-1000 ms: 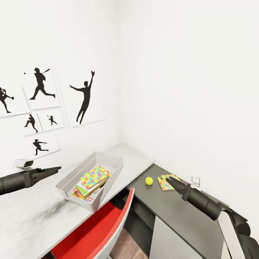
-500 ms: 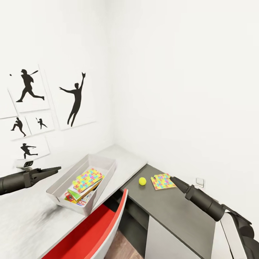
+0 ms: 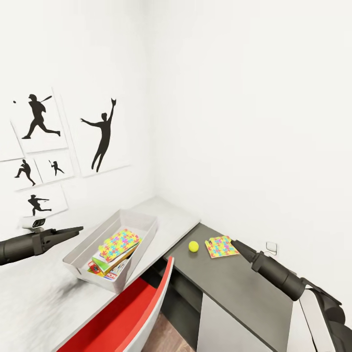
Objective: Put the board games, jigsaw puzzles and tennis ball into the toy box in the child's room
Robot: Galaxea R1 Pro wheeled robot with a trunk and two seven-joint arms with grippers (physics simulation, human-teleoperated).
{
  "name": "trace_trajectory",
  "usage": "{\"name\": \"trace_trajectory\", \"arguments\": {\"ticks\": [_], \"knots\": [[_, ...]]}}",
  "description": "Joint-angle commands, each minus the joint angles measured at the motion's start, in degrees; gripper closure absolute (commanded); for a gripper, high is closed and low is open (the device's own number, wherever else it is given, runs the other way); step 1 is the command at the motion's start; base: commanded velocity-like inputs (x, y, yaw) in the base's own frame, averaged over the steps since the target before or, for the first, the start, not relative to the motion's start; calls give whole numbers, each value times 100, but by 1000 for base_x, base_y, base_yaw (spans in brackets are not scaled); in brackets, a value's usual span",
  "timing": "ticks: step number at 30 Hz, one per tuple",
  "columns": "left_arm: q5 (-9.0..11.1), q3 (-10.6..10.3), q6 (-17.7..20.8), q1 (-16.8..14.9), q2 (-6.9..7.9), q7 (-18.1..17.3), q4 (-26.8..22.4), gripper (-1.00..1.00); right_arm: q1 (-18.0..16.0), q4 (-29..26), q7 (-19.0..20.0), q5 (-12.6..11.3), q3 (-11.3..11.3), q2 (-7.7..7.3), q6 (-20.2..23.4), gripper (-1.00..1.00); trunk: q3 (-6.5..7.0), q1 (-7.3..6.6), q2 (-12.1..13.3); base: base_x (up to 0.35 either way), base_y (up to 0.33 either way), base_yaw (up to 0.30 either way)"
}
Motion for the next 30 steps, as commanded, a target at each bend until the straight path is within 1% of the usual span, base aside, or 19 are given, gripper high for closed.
{"name": "trace_trajectory", "arguments": {"ticks": [1,14,30], "knots": [[-7,0,59,-2,-1,-26,1,-100,-2,2,1,-30,-2,1,42,-100,-2,2,-4,0,0,0],[-7,9,52,57,12,-26,0,-100,-2,72,13,-40,-9,-4,71,-100,-2,2,-4,0,0,0],[-7,9,52,68,12,-26,0,-100,-2,198,25,-40,-20,-55,72,-100,-2,2,-4,0,0,0]]}}
